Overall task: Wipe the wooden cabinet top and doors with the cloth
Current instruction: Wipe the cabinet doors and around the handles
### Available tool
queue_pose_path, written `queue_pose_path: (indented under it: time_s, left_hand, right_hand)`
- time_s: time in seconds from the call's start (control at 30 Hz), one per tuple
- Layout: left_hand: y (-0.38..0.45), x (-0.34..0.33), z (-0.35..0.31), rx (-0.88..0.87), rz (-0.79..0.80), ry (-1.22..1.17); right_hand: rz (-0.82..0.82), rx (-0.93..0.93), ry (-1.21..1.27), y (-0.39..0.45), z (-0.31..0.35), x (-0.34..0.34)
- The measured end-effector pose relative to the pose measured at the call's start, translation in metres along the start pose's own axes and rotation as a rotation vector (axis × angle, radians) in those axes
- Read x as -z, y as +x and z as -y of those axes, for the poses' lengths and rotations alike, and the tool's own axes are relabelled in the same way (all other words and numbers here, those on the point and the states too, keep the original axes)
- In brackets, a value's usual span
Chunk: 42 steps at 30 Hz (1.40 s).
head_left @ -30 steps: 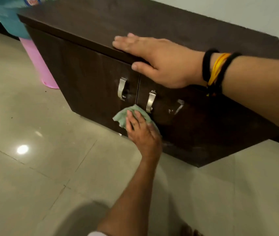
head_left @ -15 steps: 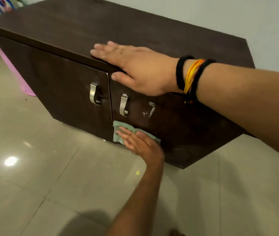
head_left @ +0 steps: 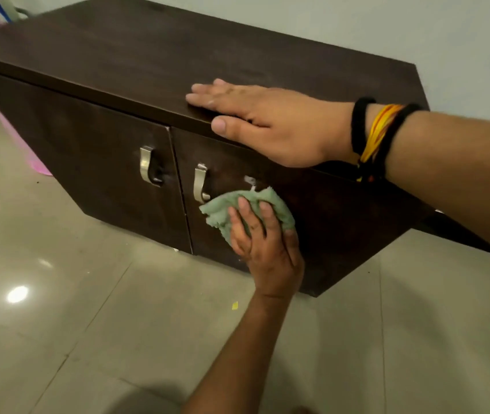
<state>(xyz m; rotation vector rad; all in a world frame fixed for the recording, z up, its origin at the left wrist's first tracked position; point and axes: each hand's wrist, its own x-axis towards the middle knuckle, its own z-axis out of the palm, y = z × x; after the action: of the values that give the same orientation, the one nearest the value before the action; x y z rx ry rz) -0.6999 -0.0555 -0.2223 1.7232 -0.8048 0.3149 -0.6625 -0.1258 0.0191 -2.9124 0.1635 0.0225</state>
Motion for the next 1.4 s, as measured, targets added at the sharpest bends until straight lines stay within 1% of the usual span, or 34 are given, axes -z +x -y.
queue_pose_path:
  time_s: [0.07,0.1,0.17,0.23,0.27,0.33,0.37,0.43,0.47,0.53,0.57,0.6,0.67,0.7,0.73,0.77,0.8,0.83,0.87,0.93,0.97,1.0,1.03,1.07,1.1,1.13,1.17,1.23,1.27,1.3,1.33,1.37,1.4]
  left_hand:
    - [0.02,0.004,-0.006,-0.079,-0.057,0.021]
    - [0.02,0.003,-0.008,-0.07,-0.068,0.004]
    - [0.007,-0.001,-0.006,-0.029,-0.034,-0.029]
    - [-0.015,0.0,-0.005,-0.031,0.054,-0.001]
    - [-0.016,0.003,-0.005,-0.072,0.078,0.025]
    - [0.012,0.007,-0.003,-0.224,0.071,0.075]
    - [0.03,0.01,-0.003,-0.273,0.045,0.09]
    - [0.044,0.016,-0.004,-0.224,-0.026,0.099]
    - [0.037,0.016,-0.005,-0.176,-0.024,0.061]
    - [0.006,0.011,-0.013,-0.116,0.061,0.008]
    - [-0.006,0.01,-0.019,-0.134,0.096,0.011]
    - [-0.007,0.01,-0.02,-0.198,0.106,0.024]
    - [0.025,0.015,-0.008,-0.386,0.095,0.079]
    - [0.042,0.018,-0.002,-0.399,0.061,0.123]
    - [0.048,0.02,0.0,-0.332,0.016,0.14]
    - [0.044,0.021,0.0,-0.23,0.01,0.122]
    - [0.03,0.018,-0.006,-0.147,0.051,0.086]
    - [0.01,0.014,-0.014,-0.131,0.088,0.067]
    - [-0.007,0.008,-0.025,-0.201,0.121,0.074]
    - [-0.005,0.005,-0.028,-0.468,0.168,0.087]
    - [0.01,0.003,-0.023,-0.597,0.145,0.122]
    - [0.025,0.004,-0.016,-0.671,0.102,0.181]
    - [0.028,0.008,-0.014,-0.642,0.056,0.222]
    - [0.022,0.01,-0.015,-0.568,0.048,0.233]
    - [0.009,0.008,-0.018,-0.506,0.07,0.234]
    - [-0.007,0.006,-0.026,-0.505,0.102,0.242]
    - [-0.016,0.002,-0.038,-0.597,0.139,0.232]
    - [-0.001,0.0,-0.046,-0.878,0.21,0.207]
    - [0.014,0.001,-0.04,-0.934,0.218,0.237]
    - [0.022,0.004,-0.03,-0.91,0.173,0.287]
    - [0.021,0.007,-0.017,-0.83,0.121,0.319]
    - [0.01,0.01,-0.007,-0.736,0.113,0.327]
    - [-0.007,0.013,0.001,-0.693,0.159,0.34]
  right_hand:
    - [-0.005,0.0,0.032,-0.004,-0.003,0.001]
    - [-0.004,0.0,0.04,-0.004,-0.004,0.0]
    - [0.007,0.0,0.052,-0.002,-0.006,-0.001]
    - [-0.001,0.0,0.066,-0.001,-0.007,-0.001]
    - [-0.01,-0.002,0.072,-0.001,-0.007,0.001]
    - [-0.003,-0.012,0.073,-0.002,-0.008,0.004]
    - [0.014,-0.01,0.071,-0.002,-0.007,0.005]
    - [0.026,-0.004,0.079,-0.002,-0.005,0.005]
    - [0.02,-0.006,0.083,-0.002,-0.005,0.003]
    - [0.007,-0.004,0.089,-0.002,-0.006,0.0]
    - [0.0,-0.004,0.096,-0.004,-0.006,0.001]
    - [-0.005,-0.003,0.106,-0.006,-0.005,0.002]
    - [0.007,0.017,0.104,-0.011,-0.007,0.005]
    - [0.021,0.028,0.09,-0.015,-0.01,0.006]
    - [0.035,0.033,0.078,-0.02,-0.013,0.006]
    - [0.042,0.032,0.075,-0.026,-0.015,0.006]
    - [0.038,0.027,0.079,-0.031,-0.017,0.005]
    - [0.03,0.024,0.088,-0.035,-0.018,0.005]
    - [0.024,0.016,0.09,-0.04,-0.019,0.006]
    - [0.015,0.017,0.084,-0.047,-0.019,0.006]
    - [0.011,0.014,0.07,-0.051,-0.021,0.006]
    - [0.005,0.014,0.049,-0.056,-0.022,0.006]
    - [0.003,0.018,0.025,-0.063,-0.022,0.004]
    - [-0.002,0.011,-0.004,-0.073,-0.024,0.004]
    - [-0.008,-0.003,-0.027,-0.081,-0.026,0.003]
    - [-0.01,-0.013,-0.036,-0.09,-0.028,0.002]
    - [-0.02,-0.02,-0.036,-0.097,-0.029,0.003]
    - [-0.038,-0.032,-0.013,-0.105,-0.032,0.004]
    - [-0.032,-0.035,-0.009,-0.108,-0.033,0.004]
    - [-0.026,-0.039,-0.01,-0.111,-0.035,0.003]
    - [-0.025,-0.044,-0.009,-0.115,-0.036,0.003]
    - [-0.031,-0.05,-0.006,-0.119,-0.038,0.002]
    - [-0.045,-0.054,-0.004,-0.123,-0.039,0.0]
